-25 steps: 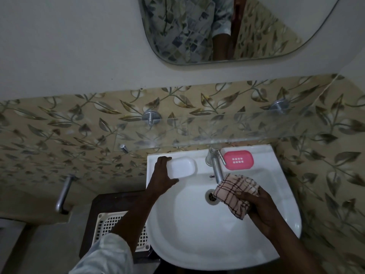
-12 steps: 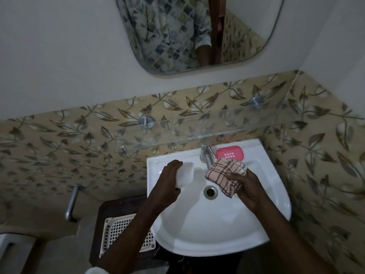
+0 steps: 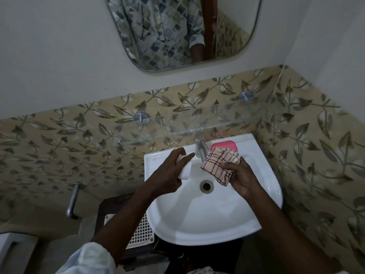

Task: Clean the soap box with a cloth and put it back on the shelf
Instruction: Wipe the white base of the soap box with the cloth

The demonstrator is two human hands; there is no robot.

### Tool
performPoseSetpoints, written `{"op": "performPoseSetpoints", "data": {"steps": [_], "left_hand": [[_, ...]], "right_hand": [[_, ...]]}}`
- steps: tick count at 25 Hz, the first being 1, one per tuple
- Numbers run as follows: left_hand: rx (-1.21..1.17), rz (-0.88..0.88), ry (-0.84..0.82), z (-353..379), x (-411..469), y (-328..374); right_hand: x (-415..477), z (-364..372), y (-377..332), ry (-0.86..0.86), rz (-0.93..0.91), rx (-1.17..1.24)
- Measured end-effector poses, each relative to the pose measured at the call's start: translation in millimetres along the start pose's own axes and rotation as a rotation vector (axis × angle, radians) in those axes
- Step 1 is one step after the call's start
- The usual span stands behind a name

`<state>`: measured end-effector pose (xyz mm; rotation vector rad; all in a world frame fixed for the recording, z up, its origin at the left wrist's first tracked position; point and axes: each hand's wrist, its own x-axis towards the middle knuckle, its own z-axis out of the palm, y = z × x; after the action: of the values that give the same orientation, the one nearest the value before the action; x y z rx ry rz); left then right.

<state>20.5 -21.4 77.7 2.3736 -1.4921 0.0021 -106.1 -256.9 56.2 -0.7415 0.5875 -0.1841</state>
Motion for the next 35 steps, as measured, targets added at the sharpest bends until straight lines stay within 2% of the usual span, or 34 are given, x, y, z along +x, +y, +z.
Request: {"op": "performPoseSetpoints", "data": {"steps": [5, 10, 13, 19, 22, 25, 26, 28, 29, 31, 33, 35], "left_hand": [[-0.02, -0.028, 0.071, -5, 4, 13], [0.018, 0.01, 0.059, -7, 10, 17], [-0.005, 0.048, 0.111, -5, 13, 15], [0.029, 0.103, 0.128, -4, 15, 16], [-0.021, 0.115, 0.229, -13, 22, 20], [-0.093, 0.046, 0.333, -13, 18, 19], [-0.093, 0.001, 0.282, -7, 15, 19], [-0.117, -0.148, 0.067, 11, 6, 20], [-0.221, -0.272, 0.032, 18, 2, 19], [-0.696, -0.58, 0.172, 22, -1, 16], [-1.169, -0.703, 0.35, 21, -2, 11], [-1.522, -0.779, 0.431, 23, -1, 12]], "right_hand": [[-6, -4, 0, -0.008, 0.024, -0.036], [-6, -5, -4, -0.023, 0.019, -0.022], [-9, -5, -6, -0.063, -0.001, 0.016], [-7, -10, -5, 0.002, 0.007, 0.004], [-6, -11, -7, 0.005, 0.009, 0.005], [-4, -13, -8, 0.003, 0.002, 0.034], [-3, -14, -8, 0.008, 0.003, 0.043], [-2, -14, -6, 0.018, 0.013, 0.042], [-1, -13, -5, 0.025, 0.012, 0.033], [-1, -9, -4, 0.043, -0.012, -0.005], [-3, 2, -2, 0.034, -0.057, -0.079], [-5, 24, 0, -0.011, -0.112, -0.176]]}}
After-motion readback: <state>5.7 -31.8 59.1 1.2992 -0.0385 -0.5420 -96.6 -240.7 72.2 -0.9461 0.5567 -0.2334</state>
